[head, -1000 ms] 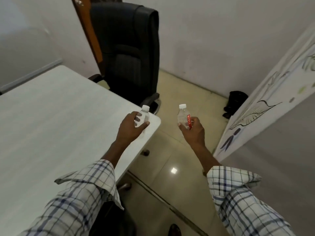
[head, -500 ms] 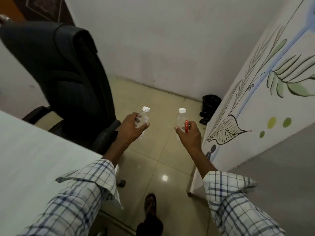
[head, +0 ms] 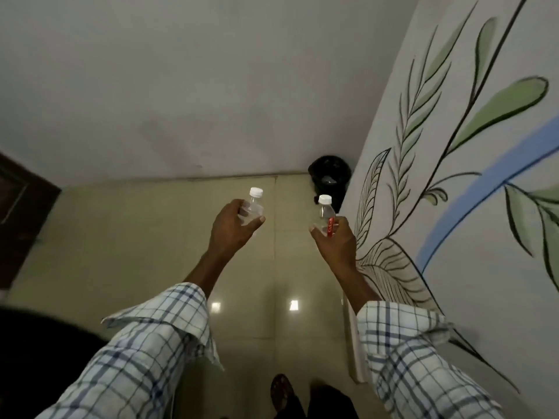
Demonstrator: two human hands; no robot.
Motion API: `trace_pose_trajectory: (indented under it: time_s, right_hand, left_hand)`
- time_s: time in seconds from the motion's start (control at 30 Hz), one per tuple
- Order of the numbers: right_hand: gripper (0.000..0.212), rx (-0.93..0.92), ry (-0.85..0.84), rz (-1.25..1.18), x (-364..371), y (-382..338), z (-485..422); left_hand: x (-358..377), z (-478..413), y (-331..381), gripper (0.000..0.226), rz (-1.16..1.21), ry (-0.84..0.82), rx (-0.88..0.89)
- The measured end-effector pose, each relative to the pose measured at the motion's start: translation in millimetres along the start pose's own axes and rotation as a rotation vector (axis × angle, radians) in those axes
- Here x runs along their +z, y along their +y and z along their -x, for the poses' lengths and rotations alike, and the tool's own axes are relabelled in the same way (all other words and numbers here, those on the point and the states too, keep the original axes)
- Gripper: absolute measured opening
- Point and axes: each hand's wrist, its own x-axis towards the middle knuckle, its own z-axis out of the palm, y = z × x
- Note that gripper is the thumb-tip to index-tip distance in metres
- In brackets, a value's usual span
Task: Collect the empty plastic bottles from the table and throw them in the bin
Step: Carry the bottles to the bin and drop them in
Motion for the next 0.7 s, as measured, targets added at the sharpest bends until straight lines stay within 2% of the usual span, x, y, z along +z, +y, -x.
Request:
trace_pose_trajectory:
  time_s: [0.37, 0.53, 0.7]
  right_hand:
    - [0.044, 0.157, 0.162, -0.032, 45.6, -17.8, -254.1]
    - [0.046, 0.208, 0.176, -0.002, 59.9, -25.1, -319.8]
    - [0.056, 0.278, 0.212, -0.002, 97.3, -4.4, -427.2]
  left_hand:
    - [110.1, -297.2, 41.6, 0.041, 0.014, -0.168, 0.134]
    - [153.5, -371.3, 49.6, 0.052, 0.017, -0.2, 0.172]
    - [233.6, -475.2, 50.7, 0.052, 0.038, -0.28, 0.21]
